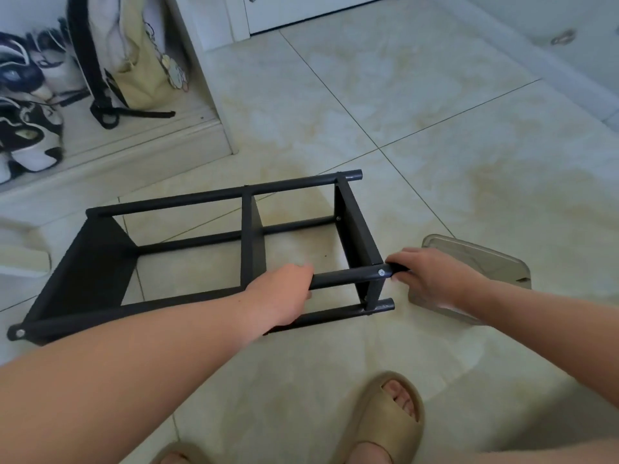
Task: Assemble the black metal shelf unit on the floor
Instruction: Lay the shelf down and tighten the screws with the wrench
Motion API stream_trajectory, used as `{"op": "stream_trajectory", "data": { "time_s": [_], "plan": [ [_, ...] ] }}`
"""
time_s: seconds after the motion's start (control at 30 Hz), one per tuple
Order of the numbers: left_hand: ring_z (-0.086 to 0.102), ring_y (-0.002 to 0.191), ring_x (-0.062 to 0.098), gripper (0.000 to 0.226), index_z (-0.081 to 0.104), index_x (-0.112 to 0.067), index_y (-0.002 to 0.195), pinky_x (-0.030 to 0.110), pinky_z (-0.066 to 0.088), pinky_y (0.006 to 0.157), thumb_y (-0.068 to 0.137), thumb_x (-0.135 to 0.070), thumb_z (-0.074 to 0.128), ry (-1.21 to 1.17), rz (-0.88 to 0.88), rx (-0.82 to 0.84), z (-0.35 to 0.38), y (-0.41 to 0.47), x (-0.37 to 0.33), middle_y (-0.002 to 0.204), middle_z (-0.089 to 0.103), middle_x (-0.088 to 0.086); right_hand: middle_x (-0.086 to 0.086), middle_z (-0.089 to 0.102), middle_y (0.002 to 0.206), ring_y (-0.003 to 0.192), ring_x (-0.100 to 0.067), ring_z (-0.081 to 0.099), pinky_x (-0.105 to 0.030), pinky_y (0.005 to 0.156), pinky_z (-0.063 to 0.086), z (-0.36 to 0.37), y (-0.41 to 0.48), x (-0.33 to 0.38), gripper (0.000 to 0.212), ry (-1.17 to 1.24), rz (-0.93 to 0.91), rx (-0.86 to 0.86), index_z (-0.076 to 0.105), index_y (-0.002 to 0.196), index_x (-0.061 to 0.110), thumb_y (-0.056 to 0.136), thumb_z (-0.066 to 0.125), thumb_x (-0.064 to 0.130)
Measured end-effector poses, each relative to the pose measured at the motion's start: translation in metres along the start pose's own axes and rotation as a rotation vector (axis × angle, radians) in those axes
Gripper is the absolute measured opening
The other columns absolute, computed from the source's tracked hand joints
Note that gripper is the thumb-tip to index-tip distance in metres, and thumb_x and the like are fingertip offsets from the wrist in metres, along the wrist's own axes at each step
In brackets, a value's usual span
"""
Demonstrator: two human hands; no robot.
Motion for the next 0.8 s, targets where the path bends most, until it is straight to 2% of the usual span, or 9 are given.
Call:
{"op": "stream_trajectory", "data": {
  "time_s": [0.13, 0.23, 0.33, 0.5, 0.6, 0.67, 0.73, 0.8],
  "plan": [
    [0.052, 0.074, 0.016, 0.006, 0.046, -0.018, 0.098, 0.031, 0.040, 0.064, 0.101, -0.017, 0.051, 0.108, 0.015, -0.115, -0.053, -0.013, -0.001, 0.085, 0.050, -0.002, 0.002, 0.060, 0.100, 0.090, -0.023, 0.057, -0.033, 0.079, 0.041, -0.045, -0.006, 0.023, 0.021, 0.026, -0.019, -0.121, 0.066, 0.117, 0.013, 0.103, 0.056, 0.024],
    [0.047, 0.066, 0.013, 0.008, 0.052, -0.018, 0.104, 0.030, 0.038, 0.060, 0.100, -0.011, 0.051, 0.167, -0.032, -0.202, -0.091, -0.028, 0.005, 0.081, 0.049, -0.003, 0.002, 0.059, 0.101, 0.090, -0.023, 0.057, -0.036, 0.084, 0.045, -0.082, -0.014, 0.047, 0.021, 0.058, -0.039, -0.232, 0.066, 0.119, 0.013, 0.102, 0.056, 0.022],
    [0.051, 0.071, 0.016, 0.010, 0.055, -0.019, 0.109, 0.032, 0.042, 0.060, 0.101, -0.016, 0.050, 0.165, -0.071, -0.324, -0.126, -0.047, 0.007, 0.089, 0.055, 0.000, -0.005, 0.063, 0.100, 0.091, -0.027, 0.059, -0.036, 0.084, 0.045, -0.122, -0.024, 0.072, 0.018, 0.069, -0.080, -0.356, 0.068, 0.115, 0.010, 0.101, 0.059, 0.018],
    [0.052, 0.072, 0.018, 0.008, 0.054, -0.019, 0.107, 0.035, 0.042, 0.058, 0.102, -0.025, 0.051, 0.124, -0.110, -0.558, -0.182, -0.088, 0.004, 0.090, 0.053, 0.000, -0.006, 0.066, 0.102, 0.090, -0.025, 0.058, -0.029, 0.080, 0.043, -0.199, -0.049, 0.110, 0.018, 0.120, -0.086, -0.581, 0.071, 0.114, 0.009, 0.097, 0.066, 0.014],
    [0.051, 0.069, 0.020, 0.006, 0.051, -0.017, 0.106, 0.034, 0.035, 0.056, 0.102, -0.021, 0.050, 0.064, -0.107, -0.670, -0.212, -0.109, -0.001, 0.088, 0.052, 0.001, 0.000, 0.064, 0.104, 0.091, -0.016, 0.058, -0.011, 0.081, 0.039, -0.246, -0.067, 0.136, 0.024, 0.184, -0.084, -0.712, 0.071, 0.117, 0.010, 0.094, 0.071, 0.014],
    [0.052, 0.071, 0.023, 0.007, 0.051, -0.015, 0.107, 0.035, 0.035, 0.057, 0.103, -0.020, 0.048, -0.007, -0.102, -0.726, -0.230, -0.122, -0.004, 0.088, 0.051, 0.001, 0.003, 0.064, 0.106, 0.095, -0.013, 0.060, -0.012, 0.087, 0.042, -0.272, -0.077, 0.150, 0.027, 0.257, -0.063, -0.773, 0.069, 0.121, 0.014, 0.094, 0.071, 0.017],
    [0.054, 0.076, 0.026, 0.010, 0.053, -0.012, 0.108, 0.036, 0.038, 0.060, 0.103, -0.019, 0.047, -0.071, -0.105, -0.771, -0.243, -0.133, -0.004, 0.090, 0.053, 0.004, 0.008, 0.064, 0.108, 0.100, -0.010, 0.062, -0.011, 0.087, 0.045, -0.292, -0.088, 0.161, 0.031, 0.359, -0.043, -0.804, 0.066, 0.126, 0.021, 0.095, 0.069, 0.021],
    [0.056, 0.079, 0.027, 0.013, 0.055, -0.011, 0.110, 0.038, 0.043, 0.062, 0.102, -0.019, 0.049, -0.126, -0.107, -0.816, -0.252, -0.144, -0.003, 0.092, 0.056, 0.006, 0.011, 0.063, 0.118, 0.109, -0.008, 0.061, -0.011, 0.090, 0.044, -0.305, -0.099, 0.168, 0.037, 0.408, -0.039, -0.814, 0.060, 0.132, 0.024, 0.096, 0.068, 0.026]
  ]
}}
Point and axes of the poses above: each hand's wrist, its own y-axis towards the middle knuckle, its own z-axis out of the palm, x = y × z, the point moved 9 cm from there along y, towards the middle knuckle
